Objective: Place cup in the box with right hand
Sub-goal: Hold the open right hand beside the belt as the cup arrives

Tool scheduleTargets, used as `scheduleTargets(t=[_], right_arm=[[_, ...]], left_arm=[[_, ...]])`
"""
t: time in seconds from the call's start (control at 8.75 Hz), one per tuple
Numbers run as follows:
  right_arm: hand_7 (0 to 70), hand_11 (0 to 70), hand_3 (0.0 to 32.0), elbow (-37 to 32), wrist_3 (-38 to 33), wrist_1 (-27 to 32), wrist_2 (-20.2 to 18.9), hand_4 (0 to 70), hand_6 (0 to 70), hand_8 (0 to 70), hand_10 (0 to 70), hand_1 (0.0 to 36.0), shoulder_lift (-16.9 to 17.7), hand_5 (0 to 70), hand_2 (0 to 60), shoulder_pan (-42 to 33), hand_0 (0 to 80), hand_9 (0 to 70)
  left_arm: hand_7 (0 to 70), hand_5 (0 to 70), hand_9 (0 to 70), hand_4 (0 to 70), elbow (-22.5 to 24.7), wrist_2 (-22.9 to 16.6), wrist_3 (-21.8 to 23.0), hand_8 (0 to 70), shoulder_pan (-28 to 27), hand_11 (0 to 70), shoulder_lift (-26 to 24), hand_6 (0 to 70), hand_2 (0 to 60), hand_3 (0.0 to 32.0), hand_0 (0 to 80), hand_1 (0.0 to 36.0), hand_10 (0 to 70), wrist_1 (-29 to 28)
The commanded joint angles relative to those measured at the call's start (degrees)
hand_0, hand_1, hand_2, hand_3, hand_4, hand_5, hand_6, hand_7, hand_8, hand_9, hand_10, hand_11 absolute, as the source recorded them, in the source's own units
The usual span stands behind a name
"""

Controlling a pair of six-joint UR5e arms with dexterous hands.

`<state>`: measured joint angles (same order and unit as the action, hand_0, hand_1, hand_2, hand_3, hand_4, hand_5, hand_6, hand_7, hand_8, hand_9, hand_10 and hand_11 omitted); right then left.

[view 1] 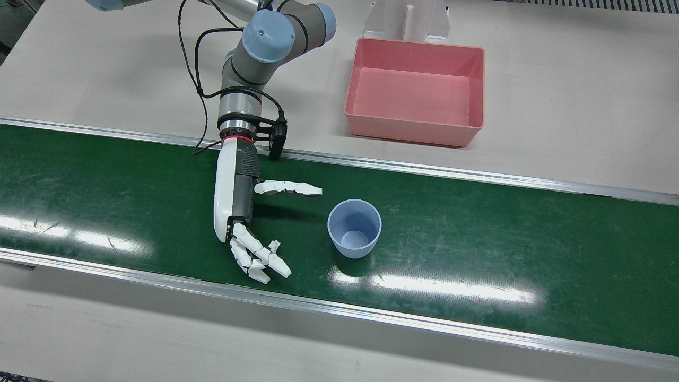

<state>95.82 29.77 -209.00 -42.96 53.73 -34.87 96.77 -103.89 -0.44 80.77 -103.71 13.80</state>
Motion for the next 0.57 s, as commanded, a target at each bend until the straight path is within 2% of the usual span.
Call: scheduleTargets(t=[0.0, 0.46], right_arm=[[70.0, 25.4, 0.0, 0.0, 0.6, 0.0, 0.0, 20.4, 31.7, 37.1, 17.5, 8.4, -0.6, 5.7, 10.6, 0.2, 42.8, 61.6], [70.0, 25.6, 0.0, 0.0, 0.6, 0.0, 0.0, 21.9, 31.8, 37.2, 17.6, 8.4, -0.6, 5.7, 10.8, 0.2, 43.0, 61.8]], left_arm=[[0.0, 0.0, 0.0, 0.0, 0.0, 0.1, 0.1, 0.0, 0.0, 0.0, 0.0, 0.0, 0.0, 0.0, 0.0, 0.0, 0.0, 0.0], [0.0, 0.0, 0.0, 0.0, 0.0, 0.0, 0.0, 0.0, 0.0, 0.0, 0.0, 0.0, 0.0, 0.0, 0.0, 0.0, 0.0, 0.0]])
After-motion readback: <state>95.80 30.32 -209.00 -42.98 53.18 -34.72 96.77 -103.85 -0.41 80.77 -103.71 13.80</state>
